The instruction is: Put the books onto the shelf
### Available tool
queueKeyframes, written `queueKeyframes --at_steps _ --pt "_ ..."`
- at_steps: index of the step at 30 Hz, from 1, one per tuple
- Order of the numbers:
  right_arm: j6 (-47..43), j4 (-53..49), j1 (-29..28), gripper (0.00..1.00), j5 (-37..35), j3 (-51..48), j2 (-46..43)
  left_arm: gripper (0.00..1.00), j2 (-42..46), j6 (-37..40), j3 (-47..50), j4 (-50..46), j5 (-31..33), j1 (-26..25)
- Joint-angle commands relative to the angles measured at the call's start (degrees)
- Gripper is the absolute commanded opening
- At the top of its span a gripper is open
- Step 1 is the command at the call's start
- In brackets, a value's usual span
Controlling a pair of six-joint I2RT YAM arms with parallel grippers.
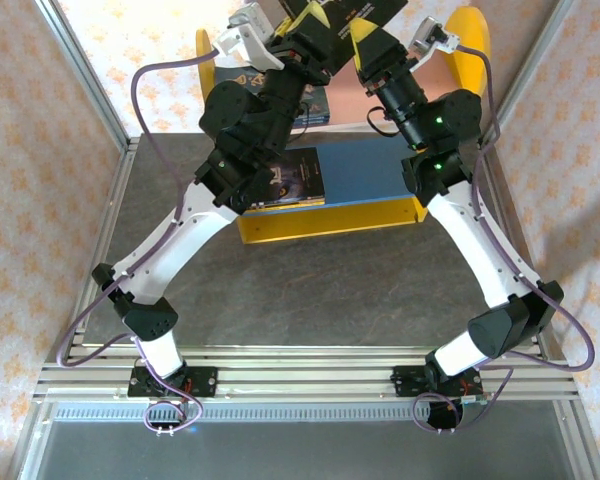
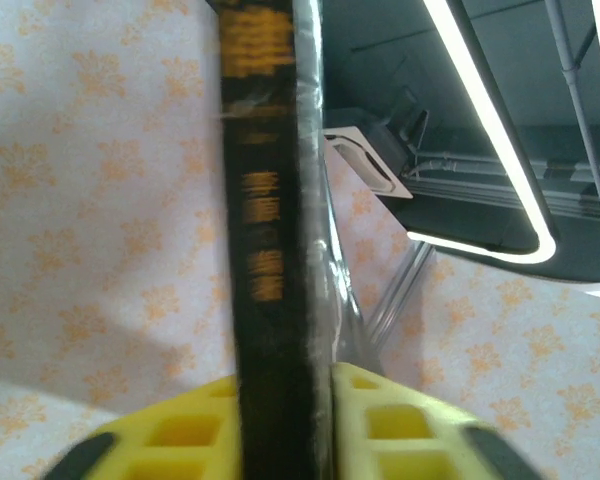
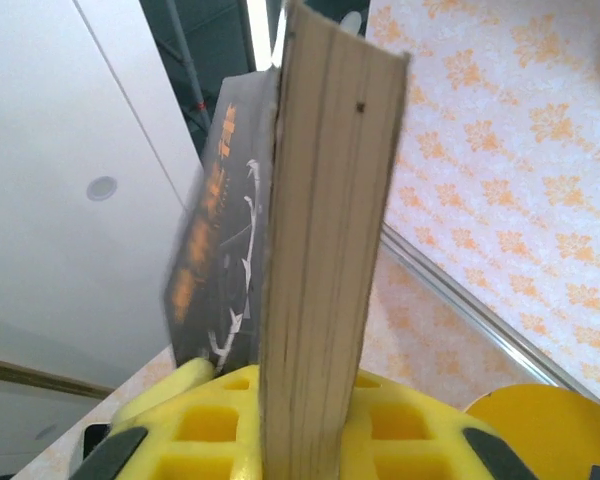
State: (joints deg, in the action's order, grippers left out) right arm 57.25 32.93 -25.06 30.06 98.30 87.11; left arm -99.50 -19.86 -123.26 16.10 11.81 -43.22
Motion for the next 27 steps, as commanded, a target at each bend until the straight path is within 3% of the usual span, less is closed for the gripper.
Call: queueKeyframes --at_steps 1,7,9,13,17,22,27 --pt "-0.13 4.71 0.83 0.11 1.17 0.40 0.56 0.38 4.36 0.78 2.13 1.19 -1.95 0.48" --pt "-1.15 0.18 4.09 0.10 4.29 0.61 -0.27 0.53 11.92 0.09 11.90 -3.61 -1.14 3.95" --pt "-3.53 -7.62 5.51 0.09 5.96 3.34 -0.15 0.54 14.41 -0.68 13.52 -8.16 -1.58 5.92" --pt "-6.52 -18.44 8.40 0.09 10.29 8.86 1.21 0.54 16.49 1.08 9.94 -25.03 -3.55 8.99" --pt "-7.90 -26.13 12.34 0.09 15.42 13.33 2.70 0.54 14.52 2.84 0.16 -43.84 -6.40 11.52" --pt "-13.86 -35.29 15.28 0.09 21.78 16.94 2.59 0.56 10.61 1.08 -9.19 -58.35 -19.26 16.76" --pt "-21.70 -45.33 15.48 0.08 23.81 19.46 1.90 0.63 6.25 -7.12 -13.40 -61.33 -38.17 24.54"
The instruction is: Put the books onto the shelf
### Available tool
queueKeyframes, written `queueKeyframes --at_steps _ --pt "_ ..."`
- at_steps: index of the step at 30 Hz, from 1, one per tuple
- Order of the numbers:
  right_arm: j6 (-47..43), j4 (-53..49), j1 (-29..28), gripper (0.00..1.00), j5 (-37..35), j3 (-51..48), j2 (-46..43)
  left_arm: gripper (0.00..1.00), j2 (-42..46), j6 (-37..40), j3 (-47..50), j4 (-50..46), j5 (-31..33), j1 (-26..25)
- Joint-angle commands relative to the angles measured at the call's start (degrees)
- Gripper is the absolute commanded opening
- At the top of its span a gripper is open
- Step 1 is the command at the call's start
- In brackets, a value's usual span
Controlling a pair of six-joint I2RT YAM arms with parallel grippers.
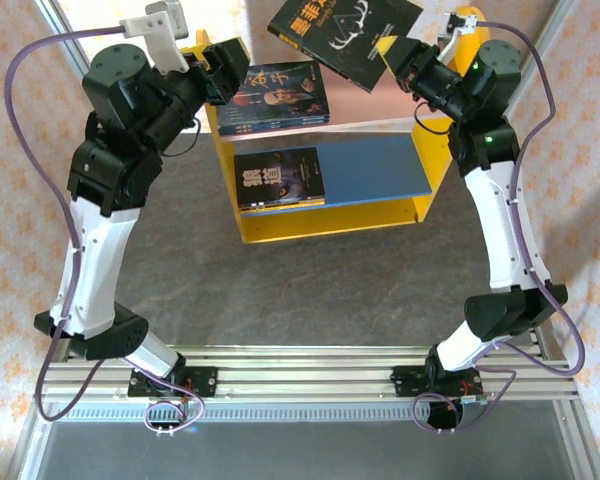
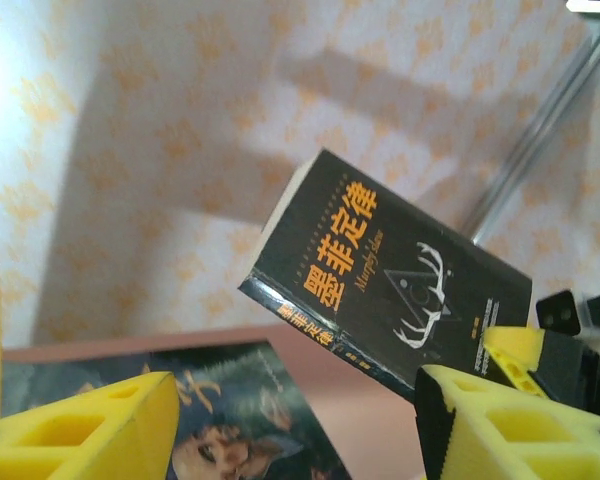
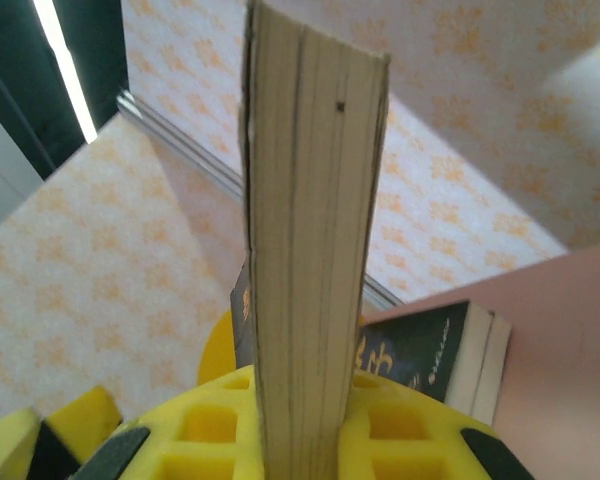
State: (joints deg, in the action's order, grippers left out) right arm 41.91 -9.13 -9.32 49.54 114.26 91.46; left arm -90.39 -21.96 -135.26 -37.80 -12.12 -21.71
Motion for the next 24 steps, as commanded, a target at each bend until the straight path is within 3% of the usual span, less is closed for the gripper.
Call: queueKeyframes --at_steps 1,9,24 --pt "-7.38 -4.50 -0.19 0.08 4.36 3.52 -2.59 0.64 -3.66 -6.53 -1.55 -6.72 -17.55 4.40" --pt "-7.50 -3.33 -0.22 0.08 7.95 1.79 -2.65 0.63 -9.37 -14.08 -3.14 -2.64 -30.69 9.22" --pt "-0.16 8.10 -0.22 0.07 12.43 -2.70 -2.75 0.63 -9.03 -11.31 -3.41 -5.52 -27.25 10.29"
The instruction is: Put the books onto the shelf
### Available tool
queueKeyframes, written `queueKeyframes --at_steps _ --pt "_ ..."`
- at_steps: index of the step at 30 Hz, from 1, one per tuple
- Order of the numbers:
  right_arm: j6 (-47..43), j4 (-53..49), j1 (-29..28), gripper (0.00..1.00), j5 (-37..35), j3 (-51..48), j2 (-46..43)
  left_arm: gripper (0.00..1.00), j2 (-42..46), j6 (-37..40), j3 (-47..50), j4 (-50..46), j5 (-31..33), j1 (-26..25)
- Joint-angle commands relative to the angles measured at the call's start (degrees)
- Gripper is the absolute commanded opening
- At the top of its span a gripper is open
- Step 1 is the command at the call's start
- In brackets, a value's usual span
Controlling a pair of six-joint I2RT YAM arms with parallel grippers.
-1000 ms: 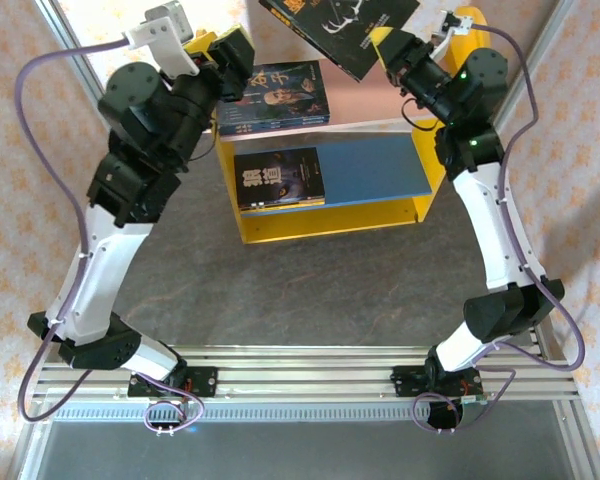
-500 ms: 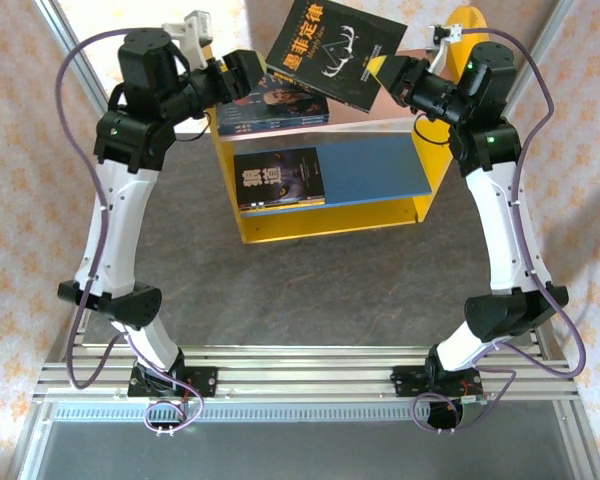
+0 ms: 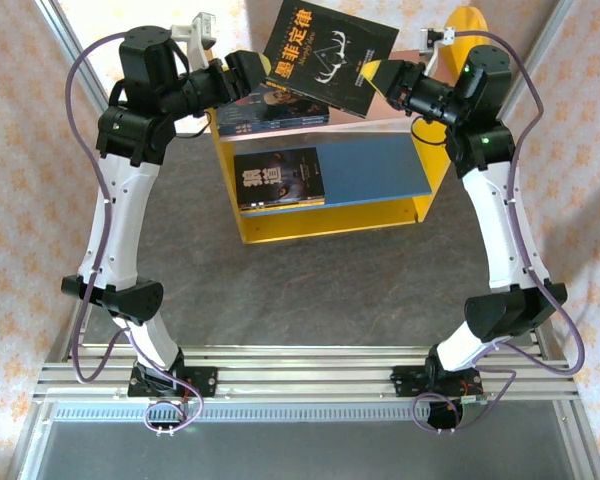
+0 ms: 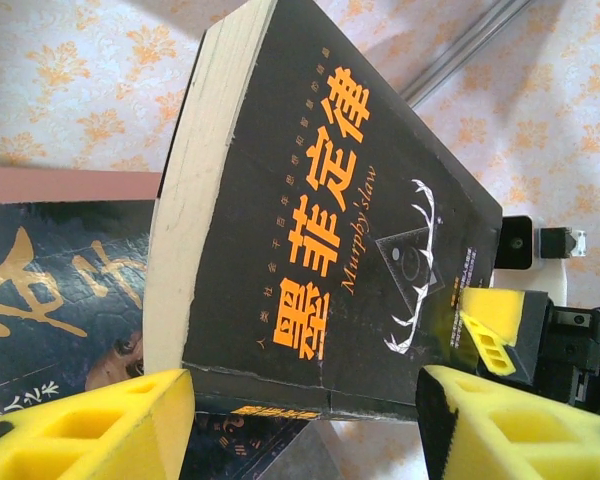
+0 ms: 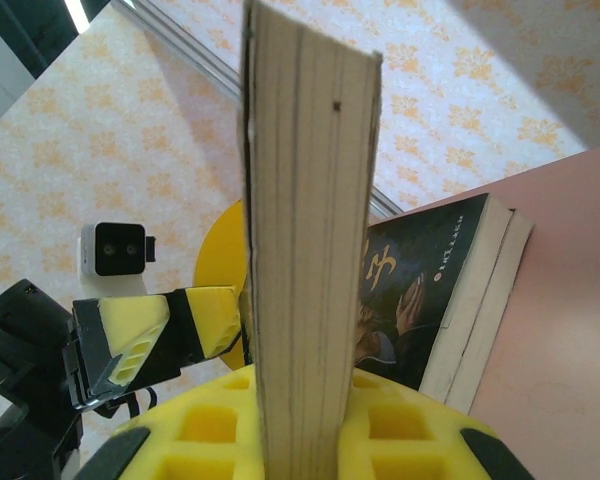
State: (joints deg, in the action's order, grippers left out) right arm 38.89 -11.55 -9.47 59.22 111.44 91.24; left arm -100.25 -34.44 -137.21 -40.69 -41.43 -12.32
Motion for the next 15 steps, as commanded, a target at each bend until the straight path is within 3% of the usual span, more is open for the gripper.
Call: queueKeyframes --at_steps 1,8,15 --pt "3.50 11.30 -0.08 0.07 2.96 -0.14 -2.50 0.63 1.18 1.55 -1.42 -2.85 2.44 0.92" --pt "4.26 12.52 -0.10 0.07 3.27 -0.73 -3.25 0.64 4.55 4.65 -0.84 -4.52 5.98 0.91" --pt "5.04 13.71 -0.24 0.07 4.26 -1.02 -3.40 0.64 6.24 4.02 0.80 -2.86 5.51 0.91"
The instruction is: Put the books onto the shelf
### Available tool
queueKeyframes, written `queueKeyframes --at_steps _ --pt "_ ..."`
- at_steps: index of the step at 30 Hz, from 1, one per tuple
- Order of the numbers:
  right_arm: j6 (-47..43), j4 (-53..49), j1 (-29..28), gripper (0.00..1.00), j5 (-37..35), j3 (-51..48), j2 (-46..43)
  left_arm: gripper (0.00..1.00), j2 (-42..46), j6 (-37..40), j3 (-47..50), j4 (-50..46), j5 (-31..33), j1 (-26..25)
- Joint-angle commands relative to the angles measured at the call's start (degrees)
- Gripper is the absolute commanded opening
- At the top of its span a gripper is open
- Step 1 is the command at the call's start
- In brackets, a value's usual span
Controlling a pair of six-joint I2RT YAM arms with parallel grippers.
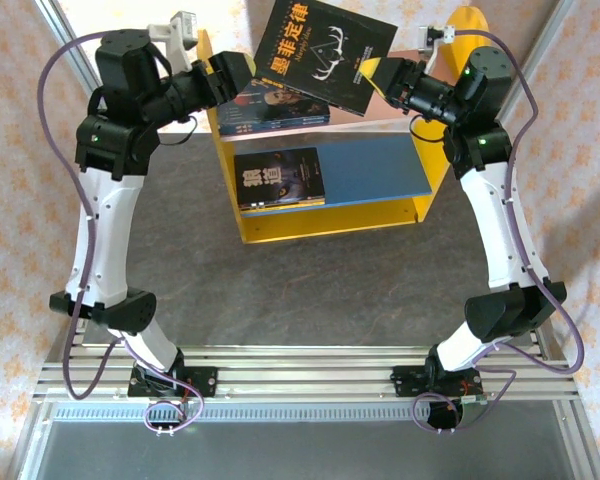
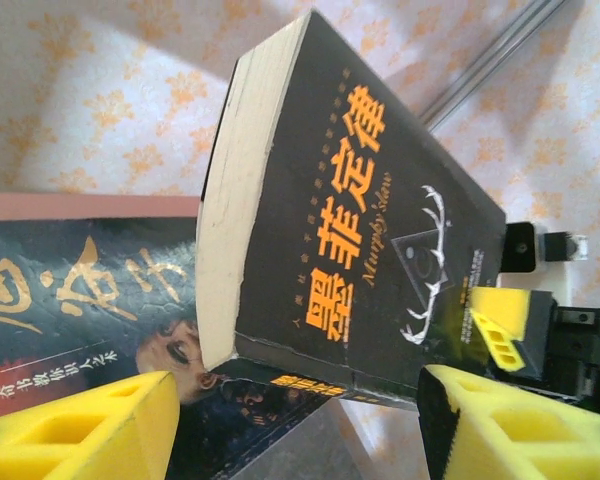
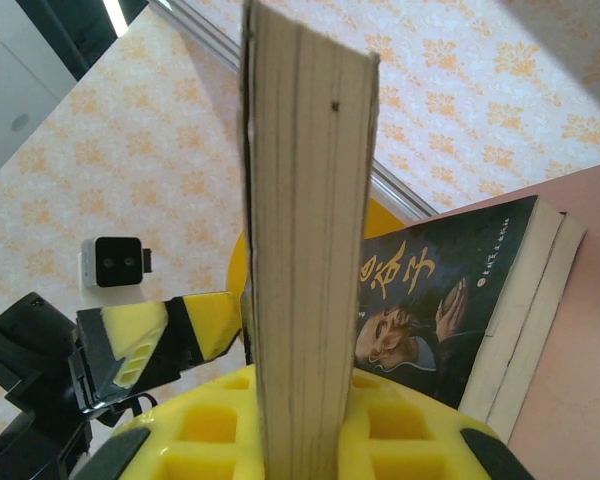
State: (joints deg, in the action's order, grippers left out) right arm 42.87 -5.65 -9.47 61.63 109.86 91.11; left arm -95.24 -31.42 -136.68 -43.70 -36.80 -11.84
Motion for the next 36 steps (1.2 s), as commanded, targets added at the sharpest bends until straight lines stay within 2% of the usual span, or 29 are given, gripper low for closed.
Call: queueKeyframes --at_steps 1,27,36 --pt "1.39 8.25 -0.28 0.07 2.08 0.46 -3.27 0.64 1.12 0.87 0.23 0.28 0.59 0.46" --pt "2.73 13.07 -4.49 0.07 5.40 -1.86 -4.54 0.64 0.87 2.33 -0.41 -0.86 2.75 -0.97" --pt "3.11 14.29 -5.67 0.07 7.15 -0.92 -3.17 0.61 -0.26 1.73 -1.91 -0.39 -2.02 -2.88"
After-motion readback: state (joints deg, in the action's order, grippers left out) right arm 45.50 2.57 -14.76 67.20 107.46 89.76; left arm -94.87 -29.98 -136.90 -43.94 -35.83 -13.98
